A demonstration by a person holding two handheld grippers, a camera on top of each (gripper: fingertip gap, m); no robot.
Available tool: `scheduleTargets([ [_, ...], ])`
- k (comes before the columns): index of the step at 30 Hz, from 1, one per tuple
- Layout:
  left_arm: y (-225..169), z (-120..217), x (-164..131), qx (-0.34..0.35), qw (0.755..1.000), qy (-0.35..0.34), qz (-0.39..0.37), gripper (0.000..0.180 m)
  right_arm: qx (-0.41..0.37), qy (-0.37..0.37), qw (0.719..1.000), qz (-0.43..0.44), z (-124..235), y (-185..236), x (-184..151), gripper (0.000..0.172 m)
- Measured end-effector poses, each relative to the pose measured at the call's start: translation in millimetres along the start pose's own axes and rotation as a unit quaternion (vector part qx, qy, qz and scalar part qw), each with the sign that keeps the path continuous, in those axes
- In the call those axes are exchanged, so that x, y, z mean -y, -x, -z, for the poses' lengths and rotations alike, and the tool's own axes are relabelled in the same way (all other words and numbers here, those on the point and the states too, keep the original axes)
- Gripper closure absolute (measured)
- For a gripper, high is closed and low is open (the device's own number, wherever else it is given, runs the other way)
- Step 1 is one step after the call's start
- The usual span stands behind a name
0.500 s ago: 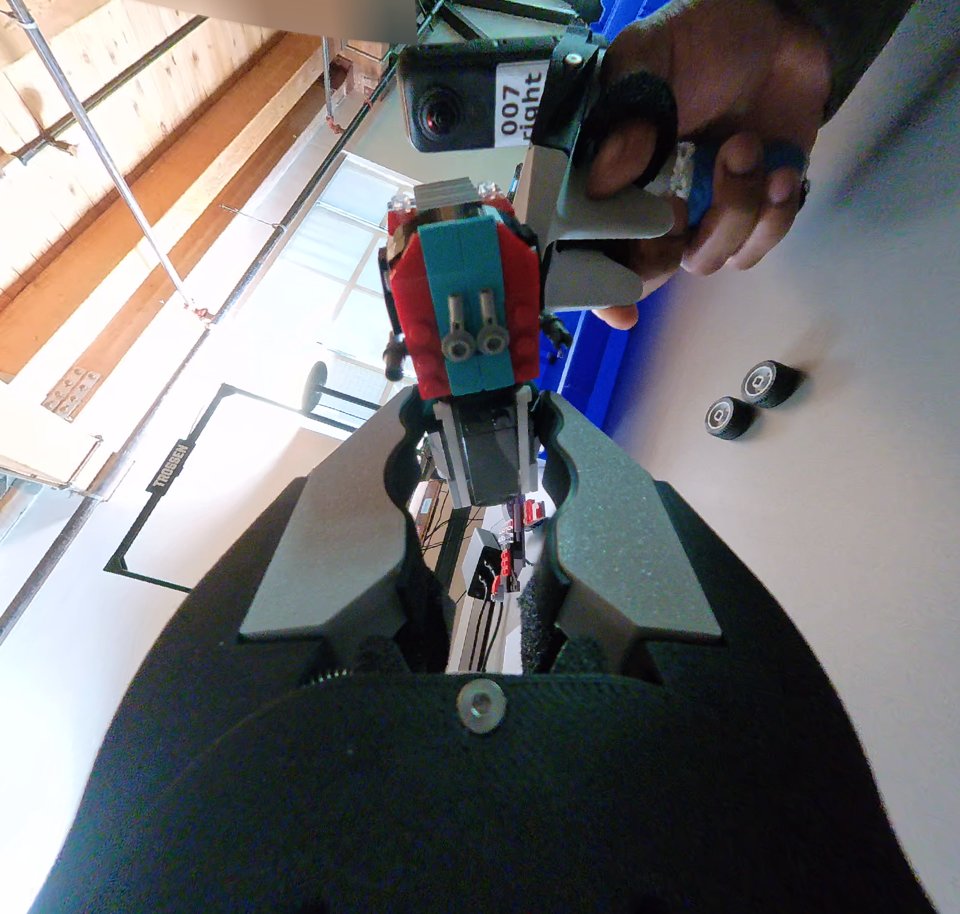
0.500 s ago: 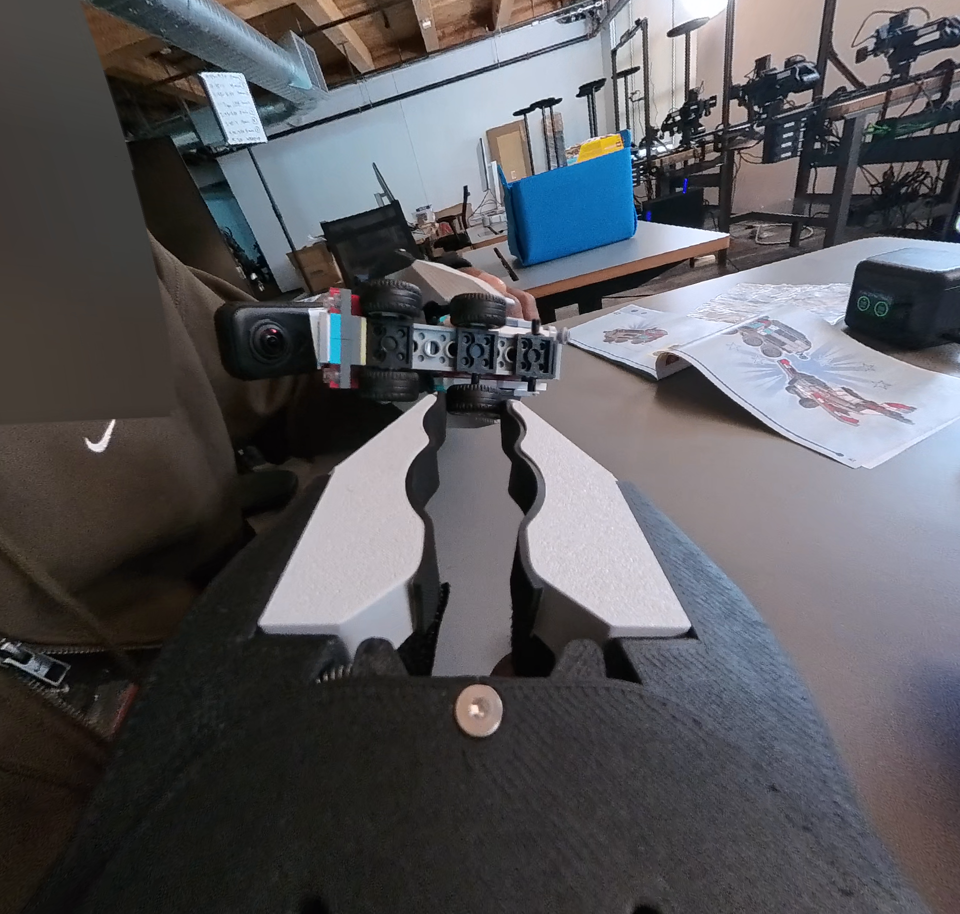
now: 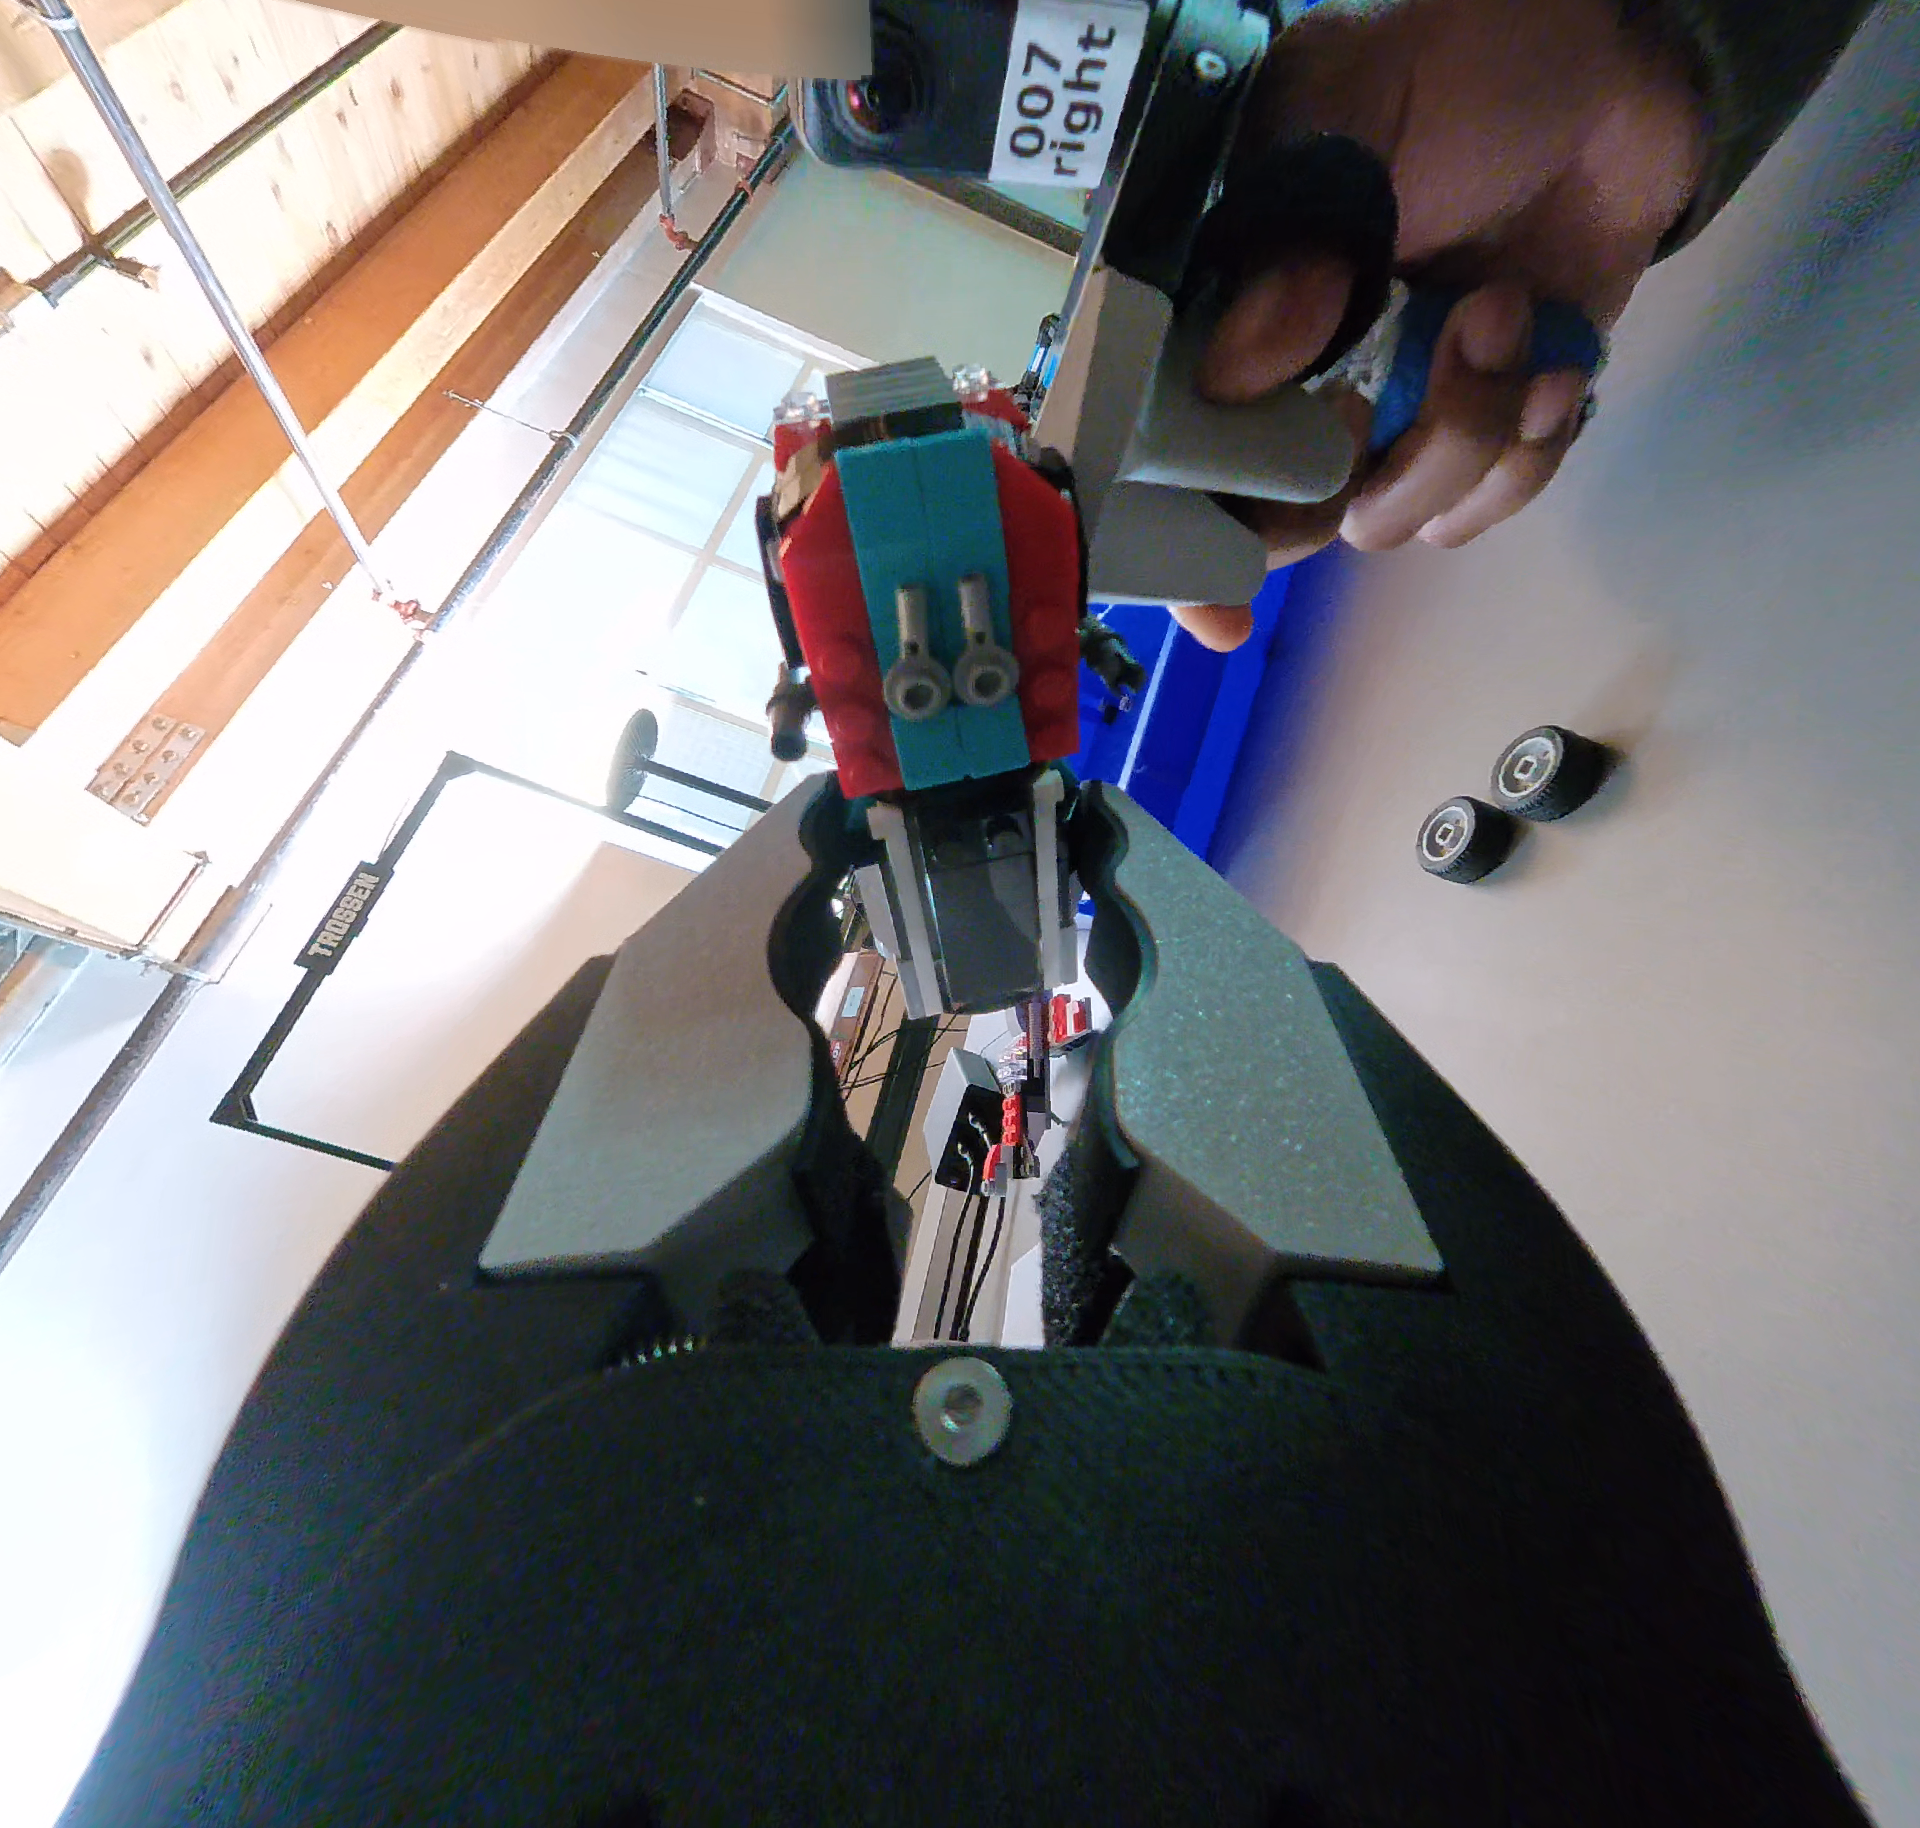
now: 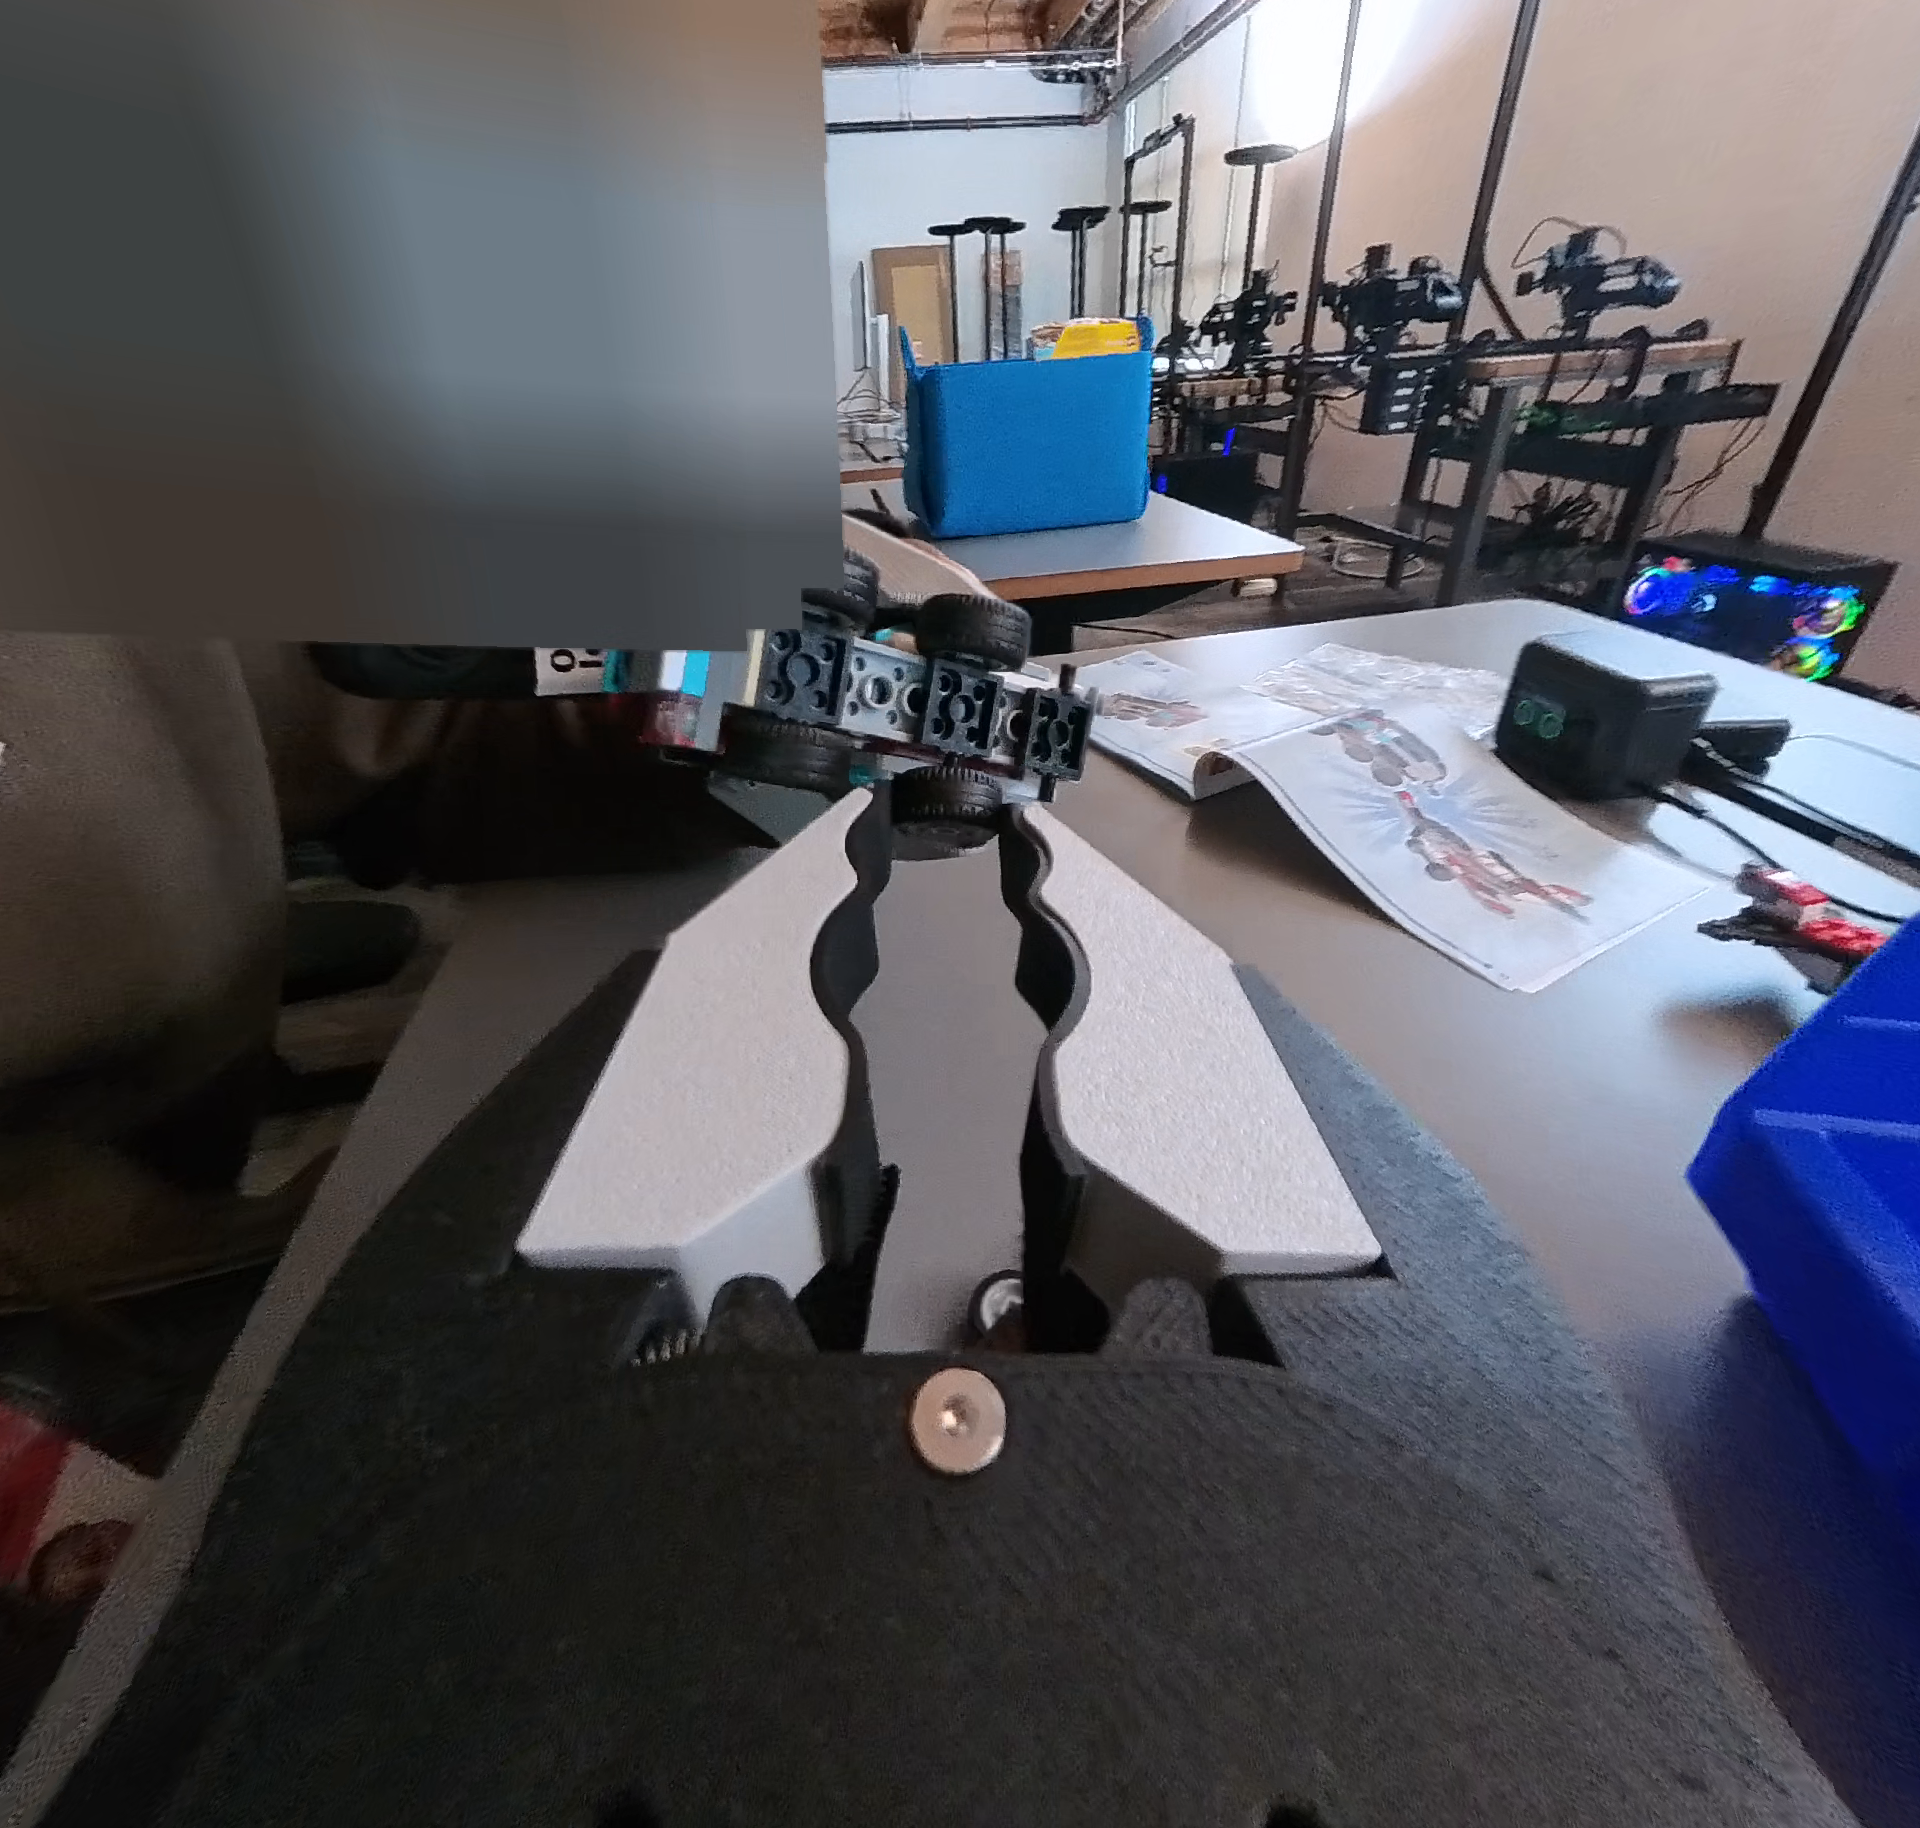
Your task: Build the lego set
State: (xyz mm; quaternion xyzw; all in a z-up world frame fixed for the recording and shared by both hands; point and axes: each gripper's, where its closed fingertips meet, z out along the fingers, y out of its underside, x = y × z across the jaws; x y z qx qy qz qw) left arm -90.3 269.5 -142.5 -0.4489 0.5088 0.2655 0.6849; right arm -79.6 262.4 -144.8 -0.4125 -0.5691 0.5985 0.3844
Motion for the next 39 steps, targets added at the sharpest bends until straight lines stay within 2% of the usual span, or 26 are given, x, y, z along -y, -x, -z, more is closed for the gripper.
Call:
scheduleTargets([
  [10, 4, -1, 0, 0.020, 1.000, 0.005, 0.015, 0.135, -0.062, -0.010, 0.994, 0.086, 1, -2, 6, 0.152],
  [19, 9, -2, 2, 0.046, 0.998, 0.006, 0.039, 0.135, -0.087, -0.043, 0.991, 0.091, 1, -2, 14, 0.151],
  [29, 15, -1, 7, 0.063, 0.996, -0.005, 0.066, 0.135, -0.042, -0.107, 0.993, -0.009, 2, 2, 22, 0.151],
  [39, 17, -1, 10, 0.072, 0.995, -0.007, 0.067, 0.136, 0.006, -0.150, 0.982, -0.113, 2, 10, 26, 0.151],
])
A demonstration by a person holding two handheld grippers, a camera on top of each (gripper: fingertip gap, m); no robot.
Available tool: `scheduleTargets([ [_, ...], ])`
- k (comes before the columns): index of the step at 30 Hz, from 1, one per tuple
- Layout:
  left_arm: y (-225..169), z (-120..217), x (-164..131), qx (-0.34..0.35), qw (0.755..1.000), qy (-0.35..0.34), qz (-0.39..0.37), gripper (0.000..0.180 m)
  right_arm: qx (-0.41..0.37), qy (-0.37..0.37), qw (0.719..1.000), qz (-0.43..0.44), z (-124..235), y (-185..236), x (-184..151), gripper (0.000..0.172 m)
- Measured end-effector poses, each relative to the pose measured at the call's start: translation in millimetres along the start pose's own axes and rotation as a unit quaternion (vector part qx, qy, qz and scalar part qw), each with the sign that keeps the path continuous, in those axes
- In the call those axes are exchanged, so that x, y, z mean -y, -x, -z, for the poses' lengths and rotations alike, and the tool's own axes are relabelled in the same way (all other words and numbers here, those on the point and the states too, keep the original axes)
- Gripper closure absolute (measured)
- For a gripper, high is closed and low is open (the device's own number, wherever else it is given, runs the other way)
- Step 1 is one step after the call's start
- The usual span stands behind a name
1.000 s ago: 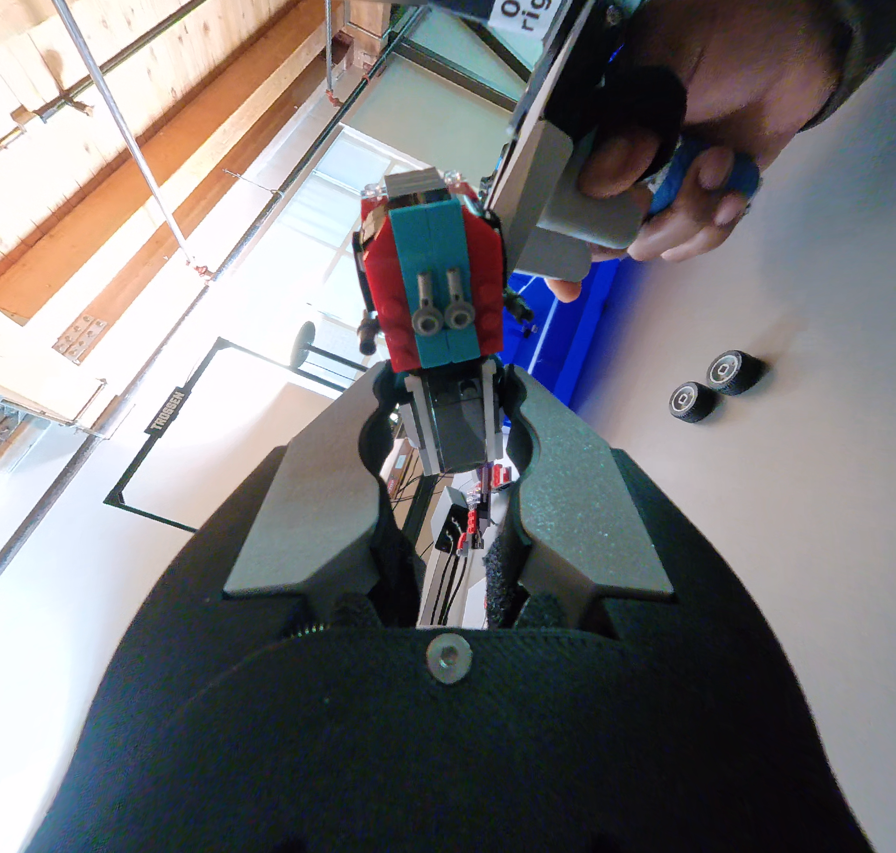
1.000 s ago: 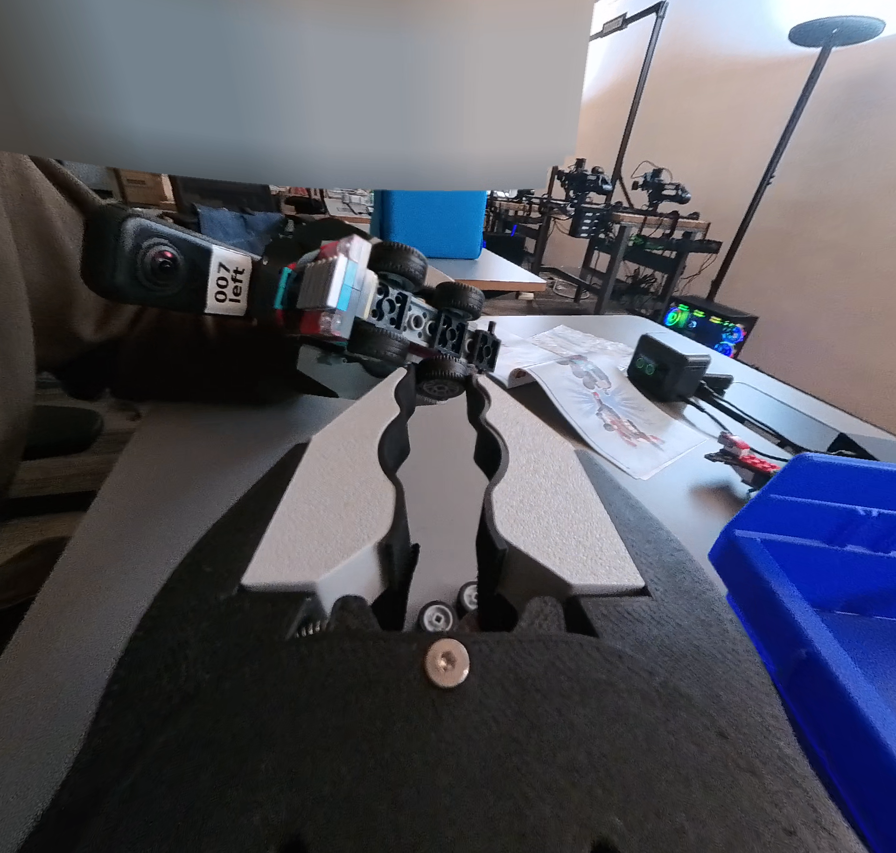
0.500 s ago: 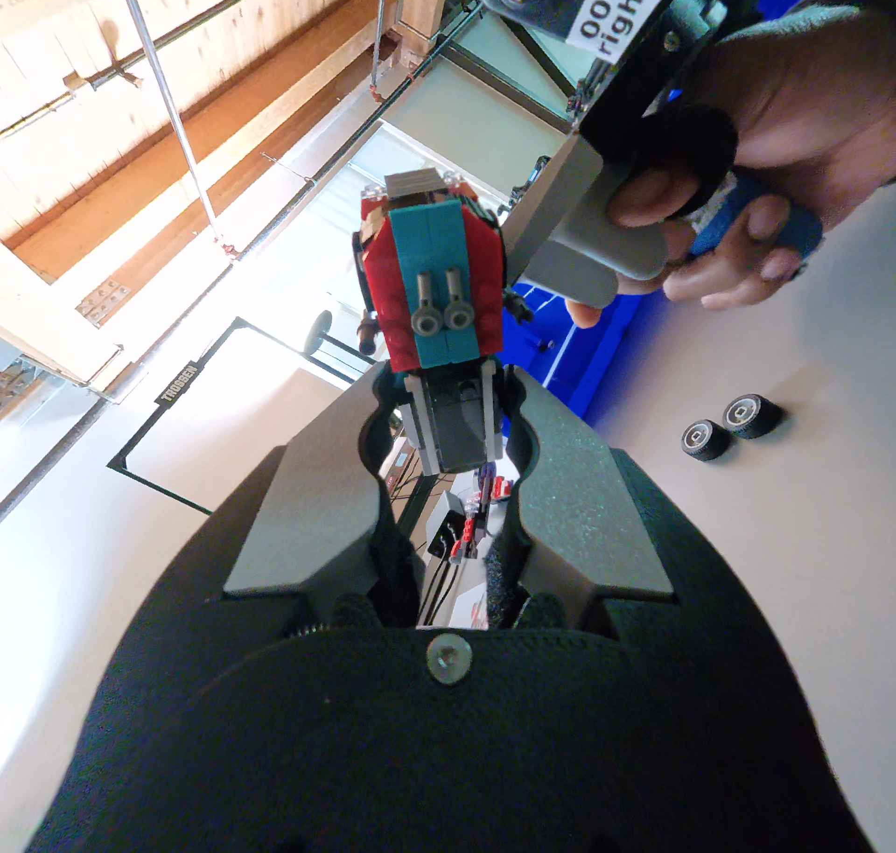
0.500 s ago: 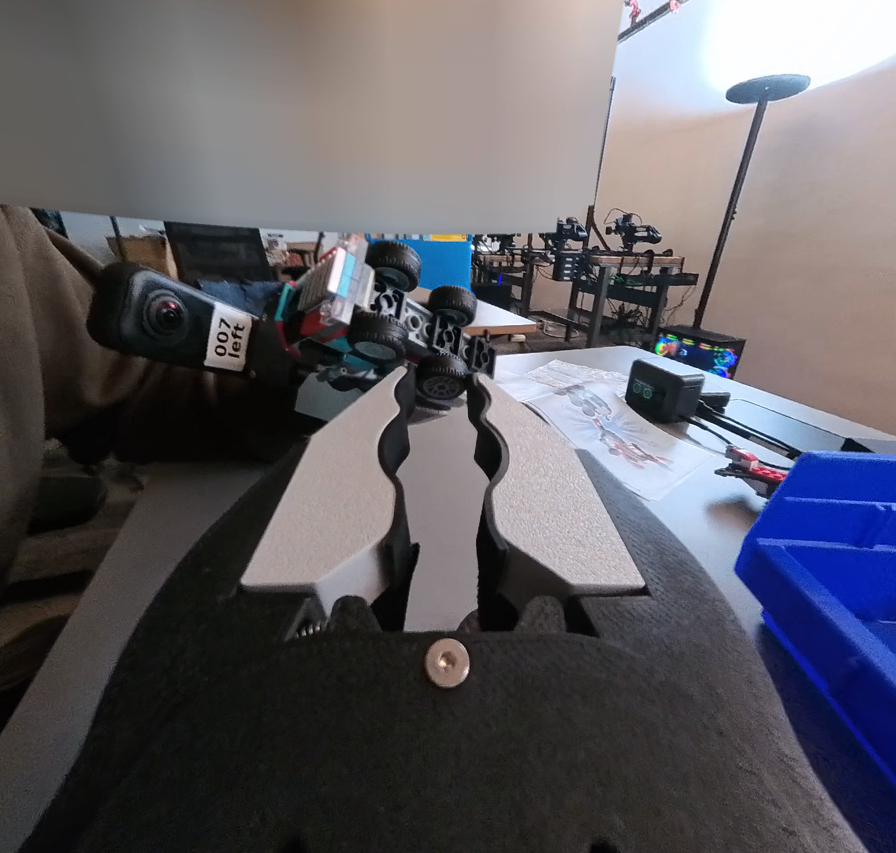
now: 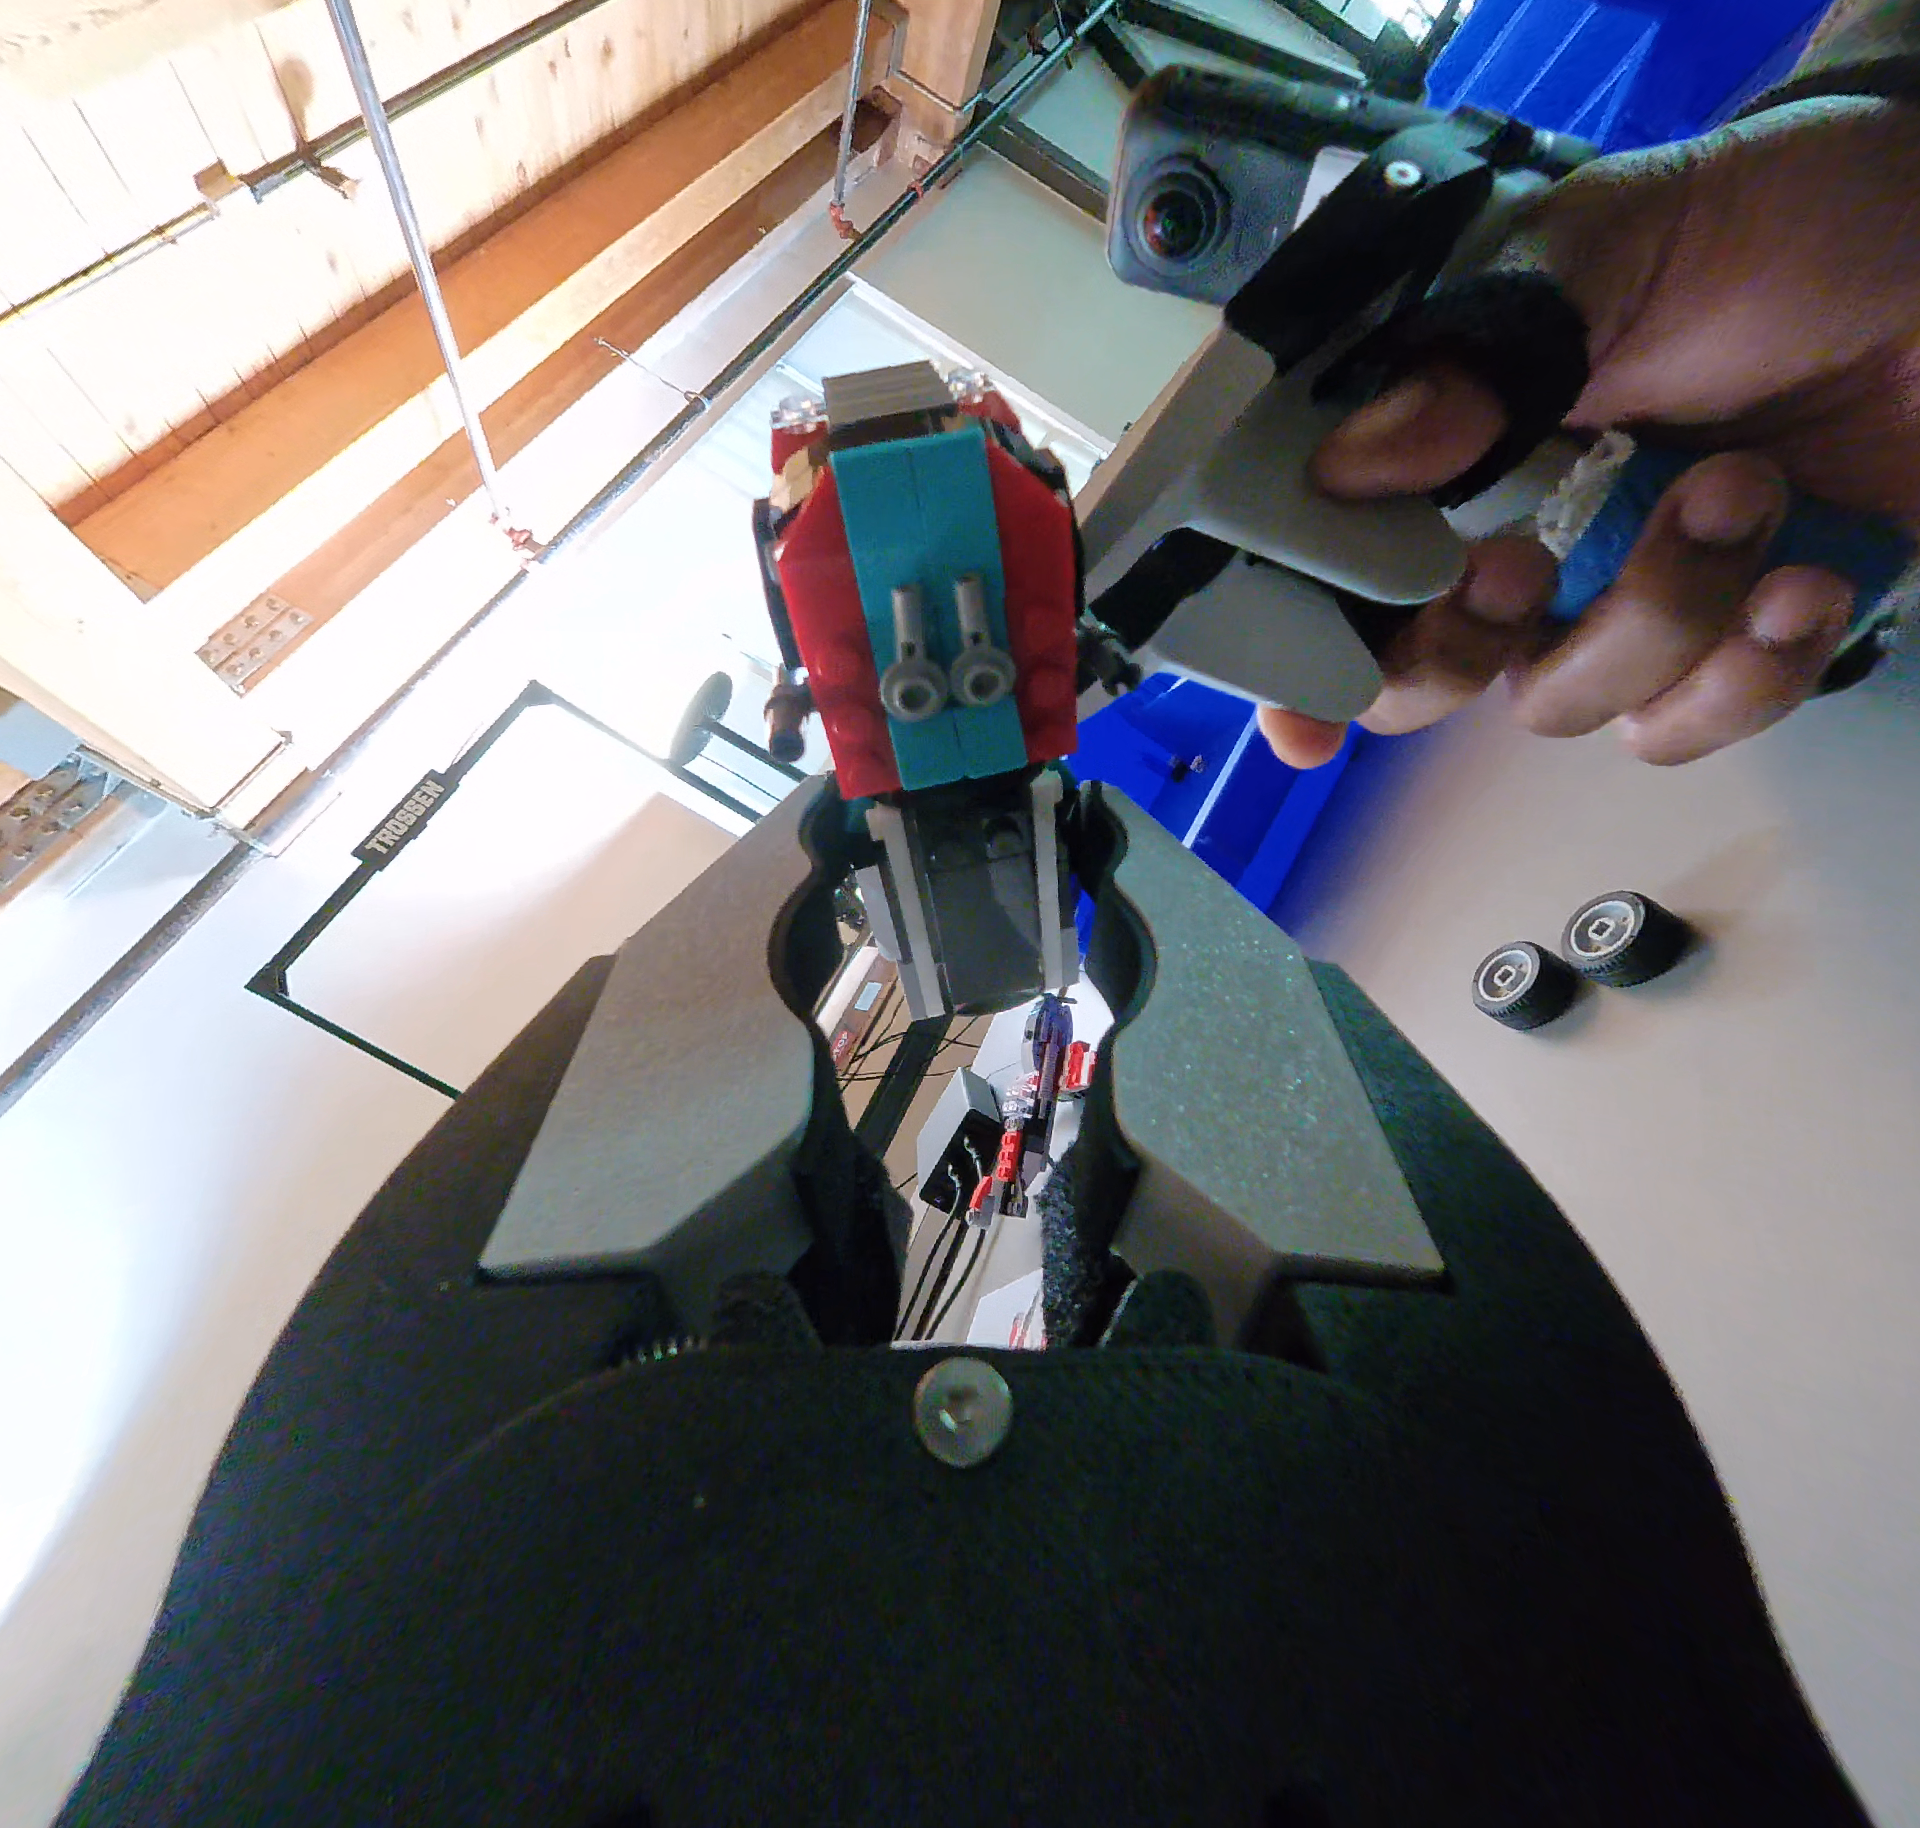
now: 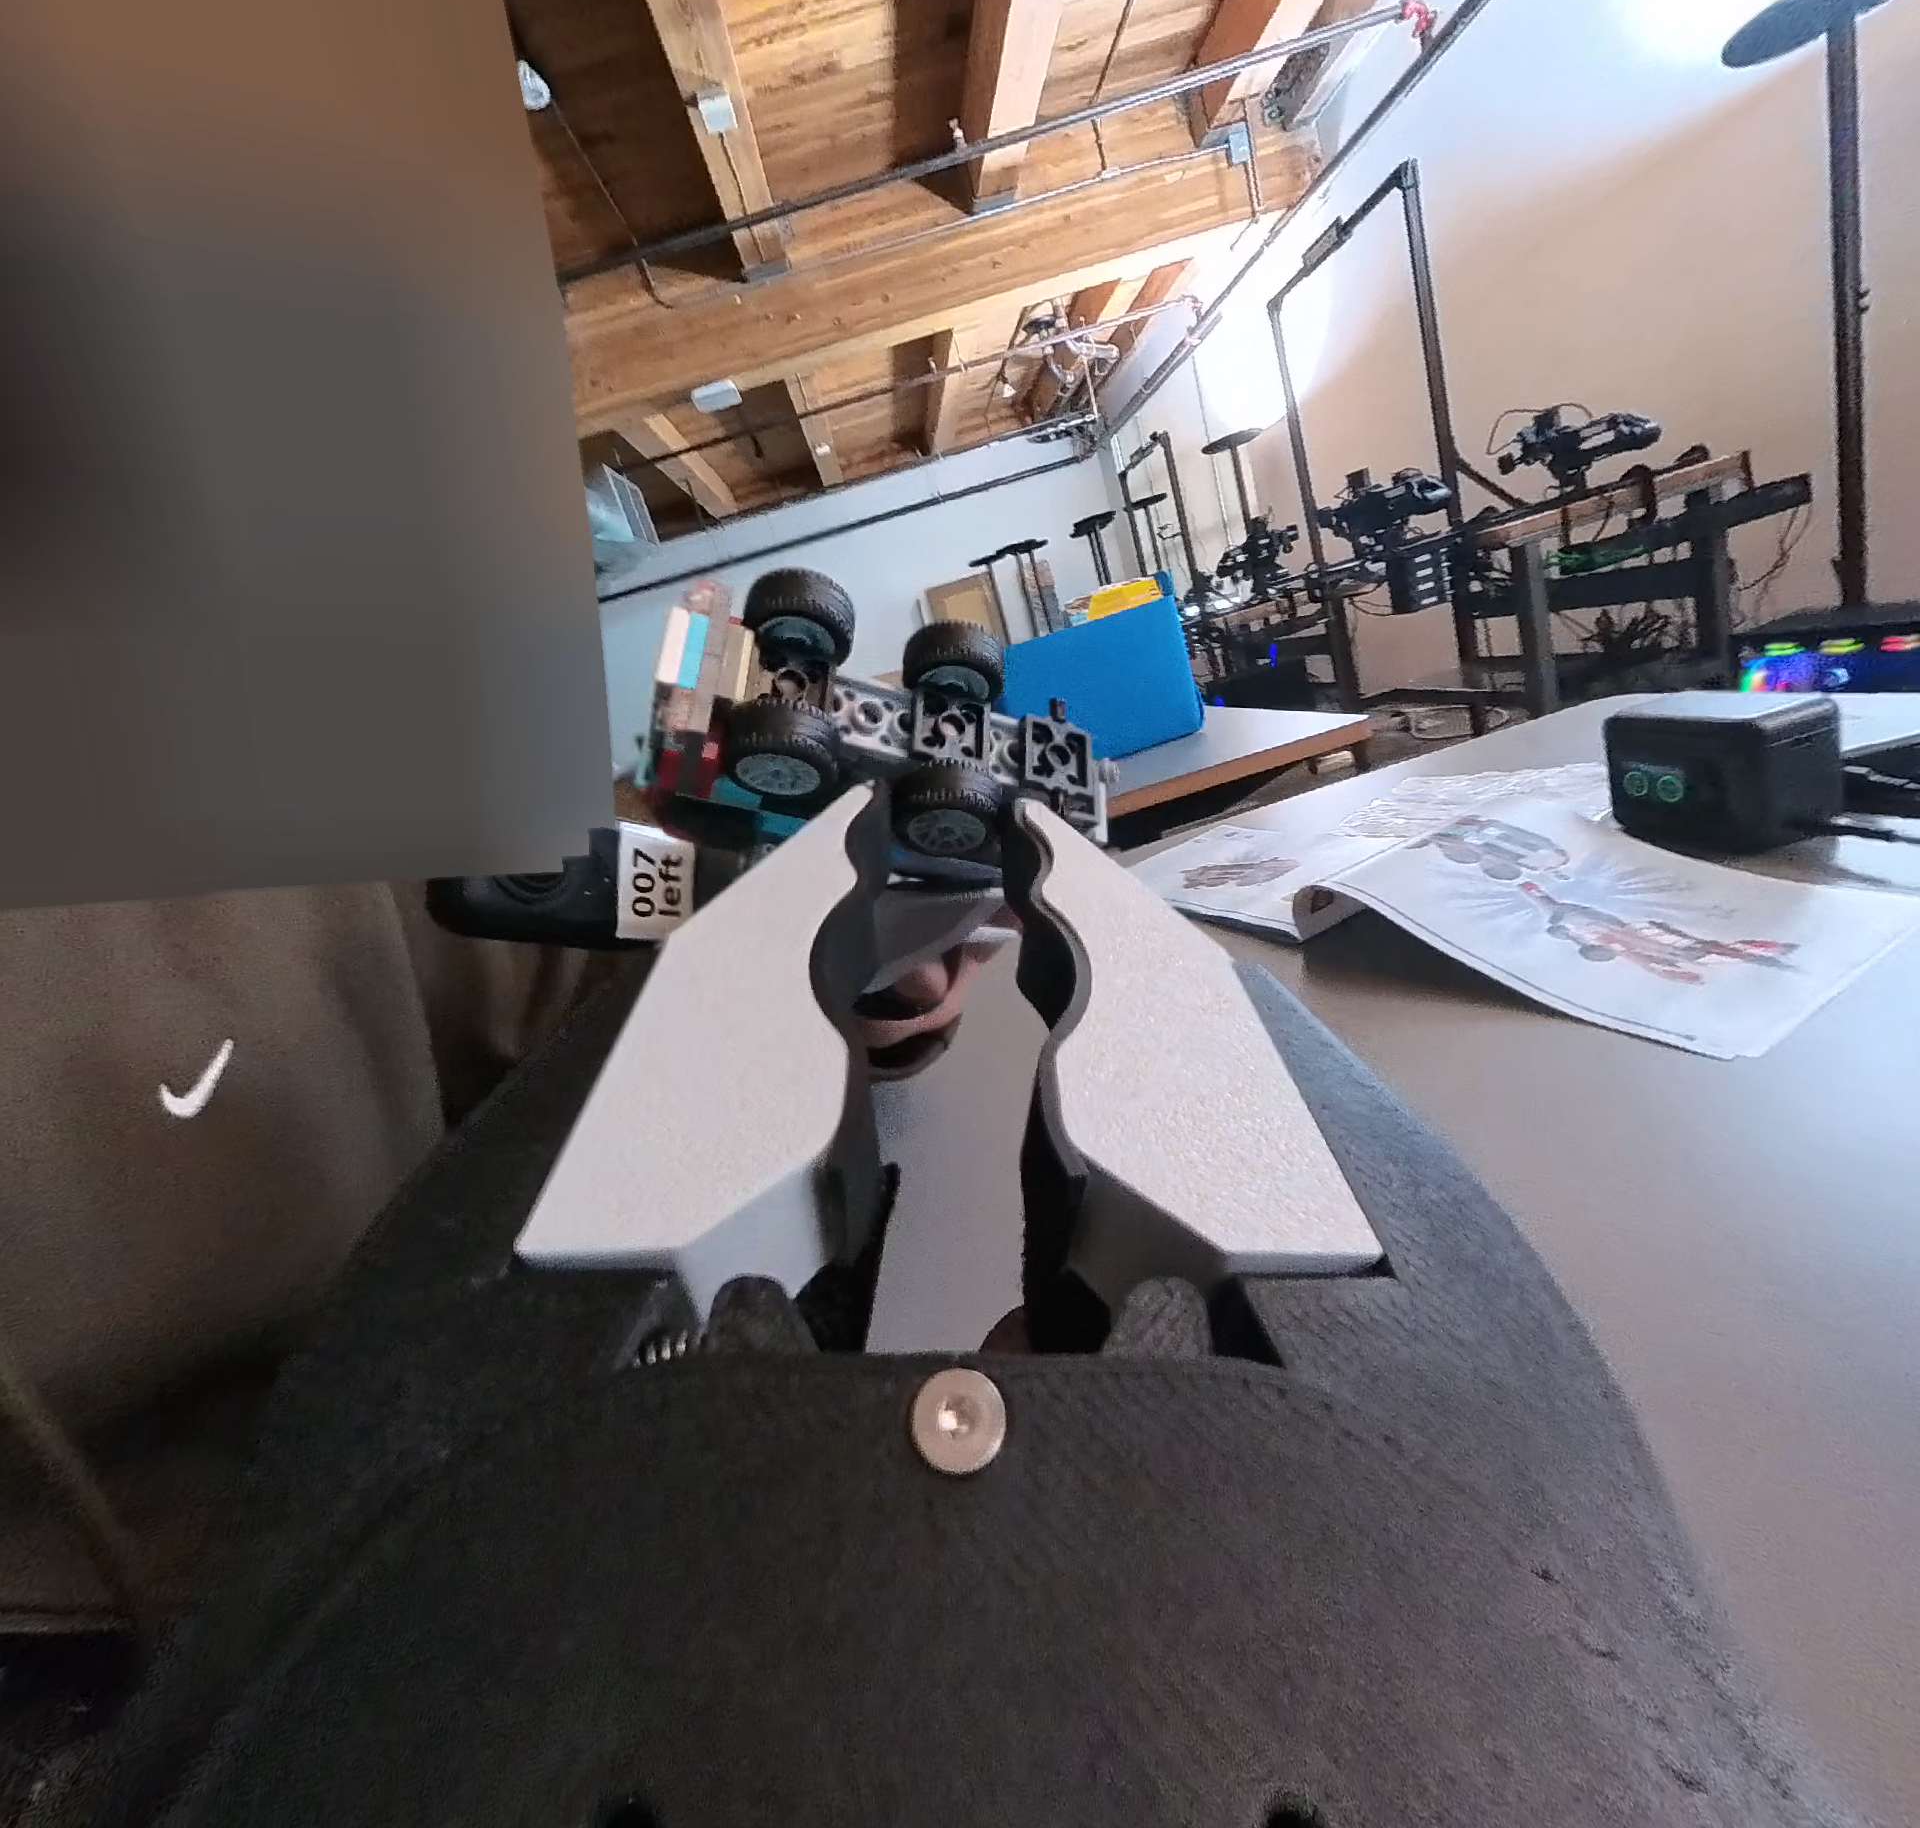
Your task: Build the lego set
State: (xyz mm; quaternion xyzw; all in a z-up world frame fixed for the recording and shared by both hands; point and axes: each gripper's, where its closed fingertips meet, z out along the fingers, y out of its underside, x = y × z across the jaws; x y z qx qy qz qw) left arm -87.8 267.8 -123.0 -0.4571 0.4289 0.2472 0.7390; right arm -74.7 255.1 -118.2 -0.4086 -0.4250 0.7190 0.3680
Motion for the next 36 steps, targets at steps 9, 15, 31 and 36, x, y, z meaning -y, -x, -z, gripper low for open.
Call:
scheduleTargets([
  [9, -1, -1, 1, -0.005, 1.000, -0.001, -0.003, 0.136, 0.025, -0.014, 0.996, -0.081, -2, 6, -4, 0.151],
  [15, -3, 0, 0, -0.014, 0.999, 0.002, -0.031, 0.136, 0.022, 0.003, 0.997, -0.071, -5, 10, -10, 0.151],
  [31, -7, 4, -4, -0.049, 0.994, 0.005, -0.094, 0.136, -0.076, 0.106, 0.967, 0.218, -5, 7, -21, 0.151],
  [36, -7, 4, -6, -0.042, 0.992, 0.010, -0.116, 0.135, -0.101, 0.127, 0.950, 0.268, -7, 7, -21, 0.151],
])
